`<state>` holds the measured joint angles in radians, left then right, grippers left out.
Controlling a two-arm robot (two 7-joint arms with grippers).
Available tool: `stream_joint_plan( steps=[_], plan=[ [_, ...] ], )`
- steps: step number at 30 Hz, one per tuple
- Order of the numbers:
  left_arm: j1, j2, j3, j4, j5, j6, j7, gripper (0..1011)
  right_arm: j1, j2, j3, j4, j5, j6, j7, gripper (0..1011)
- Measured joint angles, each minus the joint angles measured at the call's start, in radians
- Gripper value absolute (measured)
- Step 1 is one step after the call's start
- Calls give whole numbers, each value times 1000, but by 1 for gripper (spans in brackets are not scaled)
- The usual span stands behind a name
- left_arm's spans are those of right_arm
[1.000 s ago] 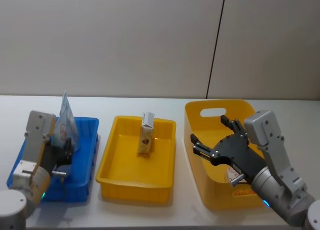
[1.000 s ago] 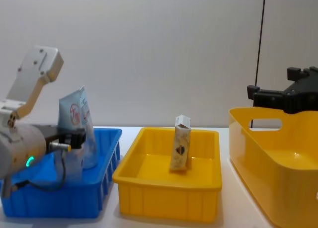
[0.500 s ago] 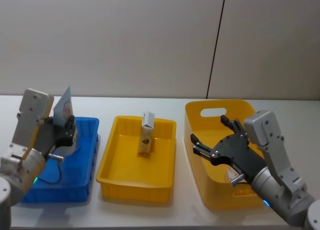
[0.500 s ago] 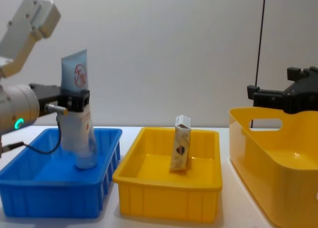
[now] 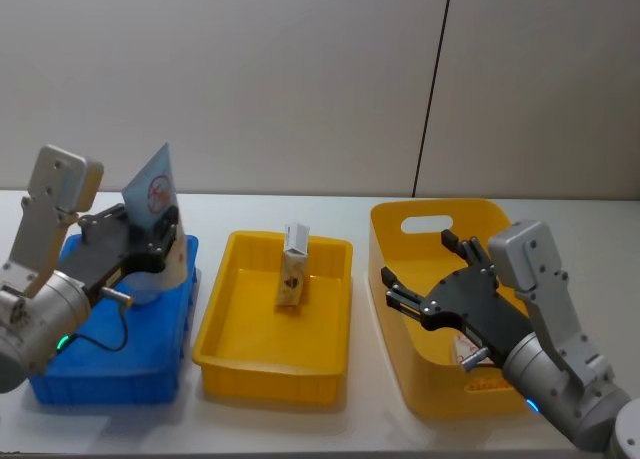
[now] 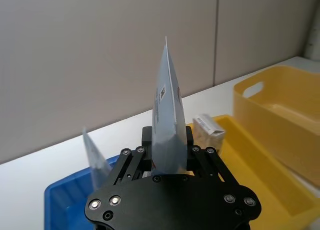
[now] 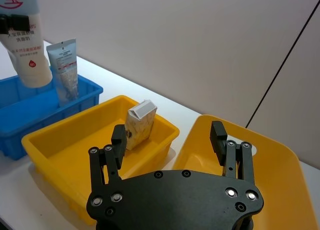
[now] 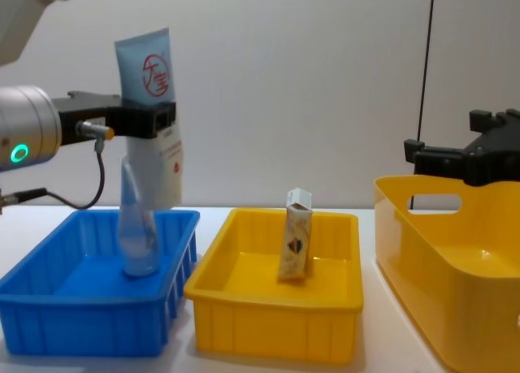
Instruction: Bimanual collaborative sorting of washing and personal care products
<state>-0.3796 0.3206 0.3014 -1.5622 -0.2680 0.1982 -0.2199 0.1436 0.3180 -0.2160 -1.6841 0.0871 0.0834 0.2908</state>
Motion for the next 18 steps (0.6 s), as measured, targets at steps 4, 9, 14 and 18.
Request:
stream_joint_plan(
  steps=[4, 9, 14, 18],
  plan=[
    [-12, 10, 2, -7, -32, -6, -60, 300, 0, 0, 0, 0, 0, 0, 0, 1002],
    [-32, 12, 12, -3, -61, -12, -120, 300, 0, 0, 0, 0, 0, 0, 0, 1002],
    [-70, 6, 35, 25, -86, -22, -184, 300, 0, 0, 0, 0, 0, 0, 0, 1002],
    [-104, -5, 56, 56, -98, -30, -225, 300, 0, 0, 0, 0, 0, 0, 0, 1002]
  ],
)
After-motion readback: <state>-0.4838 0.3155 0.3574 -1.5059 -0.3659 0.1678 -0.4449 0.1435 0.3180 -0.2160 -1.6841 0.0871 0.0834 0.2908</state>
